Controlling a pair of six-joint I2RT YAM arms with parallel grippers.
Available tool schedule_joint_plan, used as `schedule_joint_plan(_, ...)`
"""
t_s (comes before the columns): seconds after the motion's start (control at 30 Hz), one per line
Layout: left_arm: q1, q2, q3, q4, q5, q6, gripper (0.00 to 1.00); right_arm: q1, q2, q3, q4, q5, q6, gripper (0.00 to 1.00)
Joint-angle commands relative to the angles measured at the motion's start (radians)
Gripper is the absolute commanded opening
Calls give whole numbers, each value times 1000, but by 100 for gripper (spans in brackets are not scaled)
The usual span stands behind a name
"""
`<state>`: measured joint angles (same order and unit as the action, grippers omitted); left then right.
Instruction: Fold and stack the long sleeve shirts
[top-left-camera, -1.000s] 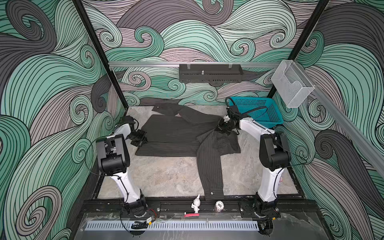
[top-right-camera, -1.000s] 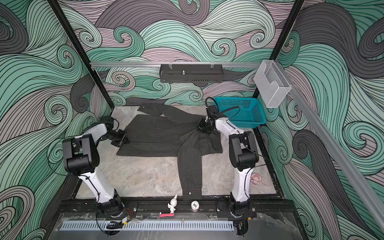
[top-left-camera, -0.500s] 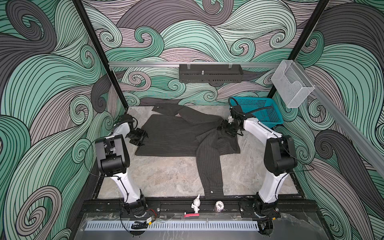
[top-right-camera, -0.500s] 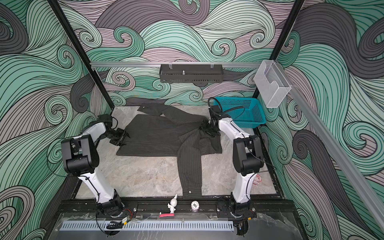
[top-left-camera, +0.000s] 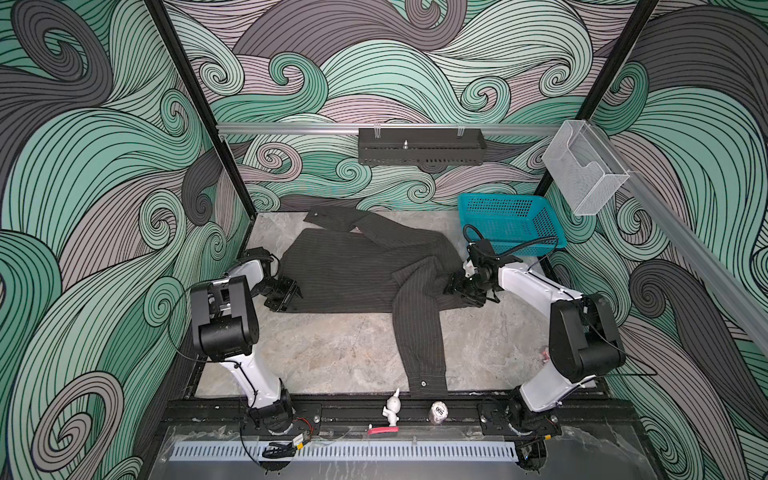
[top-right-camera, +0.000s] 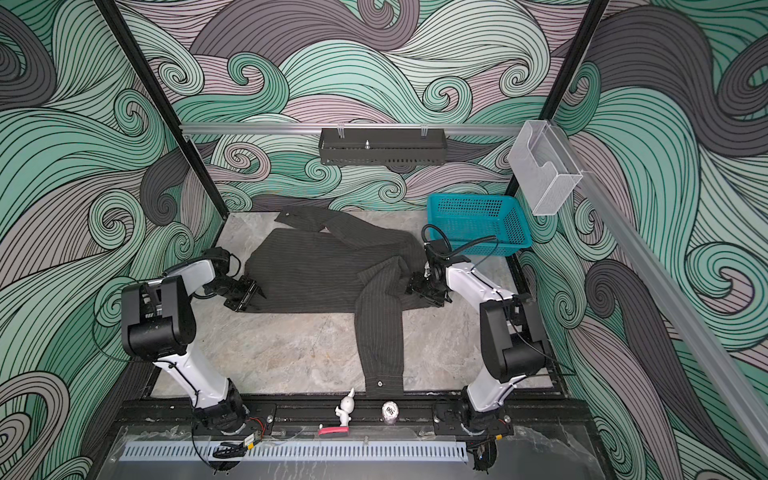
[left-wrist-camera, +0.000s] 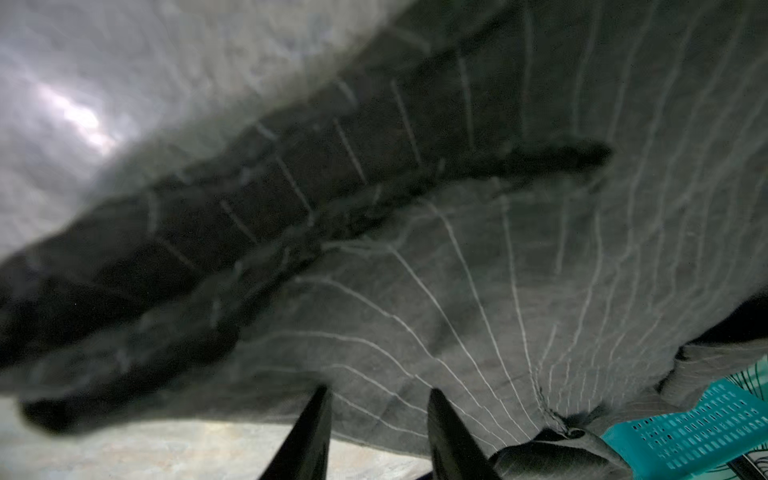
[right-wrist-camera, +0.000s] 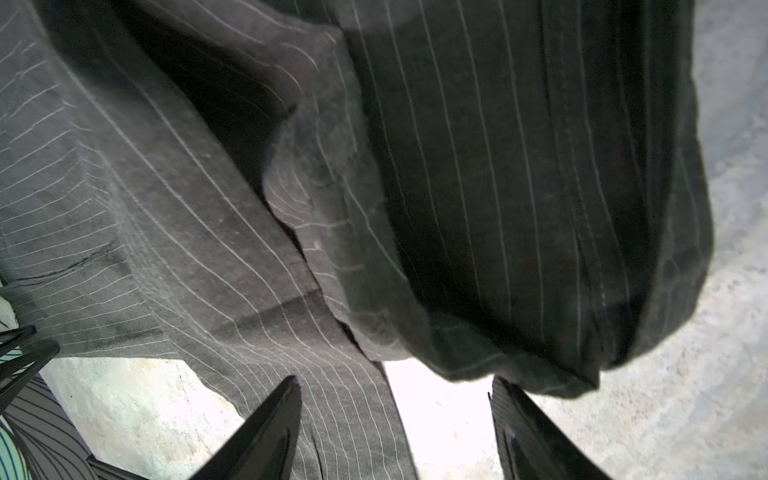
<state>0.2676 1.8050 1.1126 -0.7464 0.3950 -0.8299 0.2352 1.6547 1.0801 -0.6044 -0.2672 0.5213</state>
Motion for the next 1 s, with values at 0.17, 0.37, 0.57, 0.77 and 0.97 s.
schedule_joint_plan(0.17, -2, 12, 16, 6, -9, 7, 35, -6, -41, 29, 8, 66, -64, 73)
schedule_joint_plan(0.37, -1, 31, 26, -1, -21, 8, 34, -7, -77, 36, 7, 115, -58, 76)
schedule_joint_plan(0.57, -1, 64, 54, -2, -26, -2, 34, -7, 49, 93, 23, 55, -66, 72)
schedule_joint_plan(0.77, 1, 96, 80, -17, -43, -9, 29, -6, 49, 77, -1, 16, -61, 34)
schedule_joint_plan(0.97, 19, 119, 90, -33, -68, -7, 29, -33, -6, -10, -50, 42, -31, 0)
